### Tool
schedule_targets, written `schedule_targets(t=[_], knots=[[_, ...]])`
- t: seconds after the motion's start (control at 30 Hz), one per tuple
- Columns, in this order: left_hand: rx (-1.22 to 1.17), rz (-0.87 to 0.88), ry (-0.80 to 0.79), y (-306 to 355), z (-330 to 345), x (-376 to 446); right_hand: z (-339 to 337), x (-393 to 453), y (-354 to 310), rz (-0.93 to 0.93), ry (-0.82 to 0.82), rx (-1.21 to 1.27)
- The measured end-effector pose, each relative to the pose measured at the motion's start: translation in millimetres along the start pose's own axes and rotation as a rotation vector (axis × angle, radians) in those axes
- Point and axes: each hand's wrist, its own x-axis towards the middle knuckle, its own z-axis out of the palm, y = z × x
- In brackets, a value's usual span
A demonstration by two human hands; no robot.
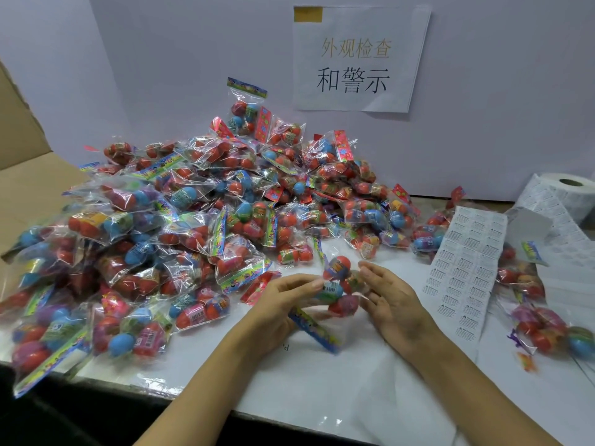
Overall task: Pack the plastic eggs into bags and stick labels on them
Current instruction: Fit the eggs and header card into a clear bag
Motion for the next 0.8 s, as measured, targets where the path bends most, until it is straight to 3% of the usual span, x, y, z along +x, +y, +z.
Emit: schedule_targets(t=[0.2, 0.47, 0.8], knots=[[-0.003, 0.047, 0.047, -1.0, -0.3, 2.9, 6.1, -6.4, 7.7, -0.04, -0.09, -0.327], [0.153, 0.207, 0.035, -11.1, -1.6, 4.0, 2.8, -4.4, 9.8, -0.024, -0.094, -0.299], [0.111, 0.172, 0.069, -12.5, -3.2, 6.1, 6.5, -6.8, 6.5, -0.033, -0.09, -0.319]])
